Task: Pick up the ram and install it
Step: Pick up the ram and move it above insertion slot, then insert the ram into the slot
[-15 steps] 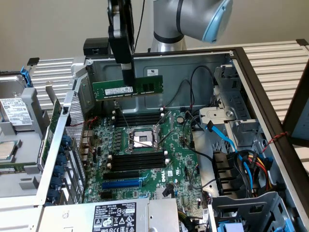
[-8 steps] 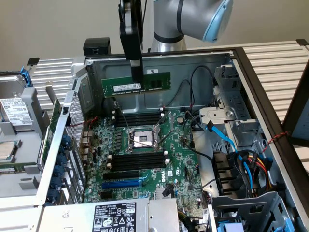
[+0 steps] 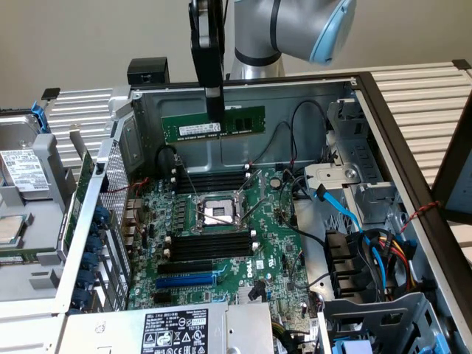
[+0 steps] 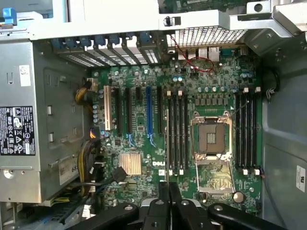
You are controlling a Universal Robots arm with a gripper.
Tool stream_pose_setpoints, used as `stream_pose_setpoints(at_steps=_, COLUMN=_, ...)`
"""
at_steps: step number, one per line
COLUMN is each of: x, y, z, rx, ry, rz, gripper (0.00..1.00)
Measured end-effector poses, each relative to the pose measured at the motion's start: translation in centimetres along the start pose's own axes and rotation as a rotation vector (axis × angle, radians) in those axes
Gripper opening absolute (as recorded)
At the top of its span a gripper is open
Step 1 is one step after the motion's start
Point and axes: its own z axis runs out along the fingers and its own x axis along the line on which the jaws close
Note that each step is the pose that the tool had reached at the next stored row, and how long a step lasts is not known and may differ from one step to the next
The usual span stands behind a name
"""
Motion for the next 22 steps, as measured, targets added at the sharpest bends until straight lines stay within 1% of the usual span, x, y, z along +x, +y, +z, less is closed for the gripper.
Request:
stream_pose_setpoints(at_steps=3, x=-0.03, y=0.00, z=0.17, rx=-0.0006, ry=0.0001, rz=0.000, gripper=0.12)
stream_pose_setpoints(at_steps=9, x=-0.10, y=0.03, z=0.82, rx=-0.0007, ry=0.0001, rz=0.000, gripper=0.12)
stream_pose_setpoints(at_steps=22, x=-0.10, y=0.03, z=0.84, rx=-0.0007, ry=0.0000, rz=0.000, gripper=0.12)
